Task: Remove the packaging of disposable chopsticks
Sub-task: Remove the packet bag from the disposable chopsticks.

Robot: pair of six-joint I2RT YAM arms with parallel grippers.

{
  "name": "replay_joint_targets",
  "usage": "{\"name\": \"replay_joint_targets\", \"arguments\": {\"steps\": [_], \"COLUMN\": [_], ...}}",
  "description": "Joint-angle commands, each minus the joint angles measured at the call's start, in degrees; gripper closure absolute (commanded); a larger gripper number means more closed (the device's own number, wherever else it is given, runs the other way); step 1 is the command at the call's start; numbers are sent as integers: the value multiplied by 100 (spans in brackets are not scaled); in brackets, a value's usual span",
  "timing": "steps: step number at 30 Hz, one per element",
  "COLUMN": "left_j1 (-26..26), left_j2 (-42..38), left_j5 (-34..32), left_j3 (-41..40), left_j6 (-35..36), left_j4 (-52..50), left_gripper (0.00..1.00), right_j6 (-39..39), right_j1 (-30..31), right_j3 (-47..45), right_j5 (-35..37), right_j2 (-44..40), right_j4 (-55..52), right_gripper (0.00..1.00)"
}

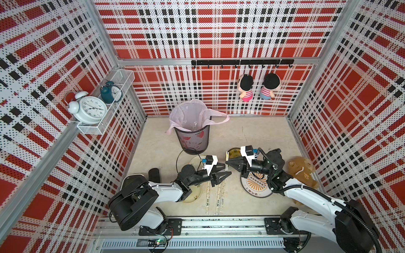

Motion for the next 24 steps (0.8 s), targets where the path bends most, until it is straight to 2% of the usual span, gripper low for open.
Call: {"name": "replay_joint_targets", "arguments": {"steps": [1,3,4,7,9,14,17,24], "left_j1": [30,47,52,48,26,-22,-53,-206], "left_j2": [-203,-217,-211,-129,-68,-8,20,320], "left_j5": [-145,-156,-141,-60,-38,-181,-174,-287], "left_j3": [57,126,183,281,255,96,12,-194], "left_j6": [-90,-98,-106,-114,-108,16,91,199], "left_j4": [306,295,275,179,163,47,-125,-157], "left_gripper": [52,54,59,86,96,96,90,90], "right_j6": [-95,-95,-80,5,11,44,85,158], "right_j1": [-25,-25,-25,-25,-25,-21,-25,-25], "right_j3": [-34,-66,-80,-99,-110,-104,-85,-87], "right_j5": [-117,-116,-158,-162,-126,-72,-34,64], "right_j2": [-109,-136,-152,-180,-191,-157,-159,-268], "right_j4": [137,141,172,260,258,363,437,571], "right_gripper": [100,100,100,100,100,100,100,100]}}
